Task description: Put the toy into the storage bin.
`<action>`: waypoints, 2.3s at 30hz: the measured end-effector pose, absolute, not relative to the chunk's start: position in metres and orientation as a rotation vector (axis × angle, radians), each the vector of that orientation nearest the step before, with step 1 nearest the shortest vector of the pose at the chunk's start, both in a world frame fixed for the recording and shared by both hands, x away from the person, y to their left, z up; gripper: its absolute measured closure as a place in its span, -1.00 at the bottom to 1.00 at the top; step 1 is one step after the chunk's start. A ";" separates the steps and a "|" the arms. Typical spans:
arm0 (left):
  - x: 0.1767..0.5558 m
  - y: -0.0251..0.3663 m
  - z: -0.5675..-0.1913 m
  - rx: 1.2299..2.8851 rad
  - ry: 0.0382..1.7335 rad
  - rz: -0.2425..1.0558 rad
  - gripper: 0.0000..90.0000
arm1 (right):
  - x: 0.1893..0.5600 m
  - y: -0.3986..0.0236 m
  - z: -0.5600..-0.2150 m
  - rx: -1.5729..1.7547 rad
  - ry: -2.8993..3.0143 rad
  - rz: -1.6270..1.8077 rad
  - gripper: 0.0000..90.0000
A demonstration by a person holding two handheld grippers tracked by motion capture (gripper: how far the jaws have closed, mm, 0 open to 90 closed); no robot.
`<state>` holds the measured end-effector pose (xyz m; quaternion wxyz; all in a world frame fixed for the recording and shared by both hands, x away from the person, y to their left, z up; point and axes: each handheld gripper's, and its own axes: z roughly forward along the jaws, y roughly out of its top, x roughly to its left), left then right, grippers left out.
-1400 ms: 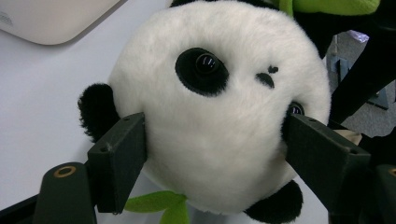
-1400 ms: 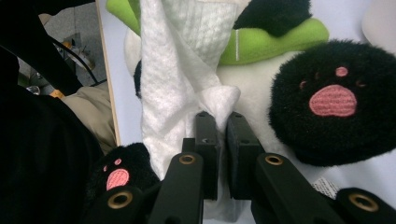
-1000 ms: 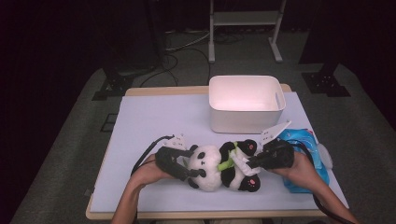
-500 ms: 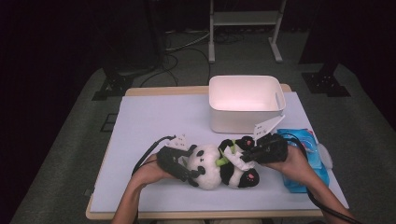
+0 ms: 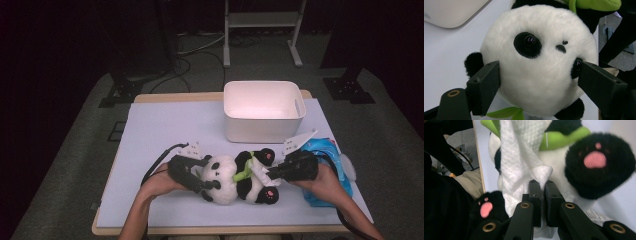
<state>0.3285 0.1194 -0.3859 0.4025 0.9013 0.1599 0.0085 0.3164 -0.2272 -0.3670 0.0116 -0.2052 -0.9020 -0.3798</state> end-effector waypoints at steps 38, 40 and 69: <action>0.328 0.110 -0.386 2.303 0.395 0.040 -0.62 | 0.304 -0.193 -0.351 -0.447 -2.904 -1.121 0.53; 0.328 0.110 -0.386 2.303 0.394 0.040 -0.62 | 0.300 -0.193 -0.353 -0.427 -2.925 -1.105 0.46; 0.329 0.109 -0.386 2.298 0.418 0.029 -0.60 | 0.296 -0.211 -0.366 -0.542 -2.981 -1.165 0.84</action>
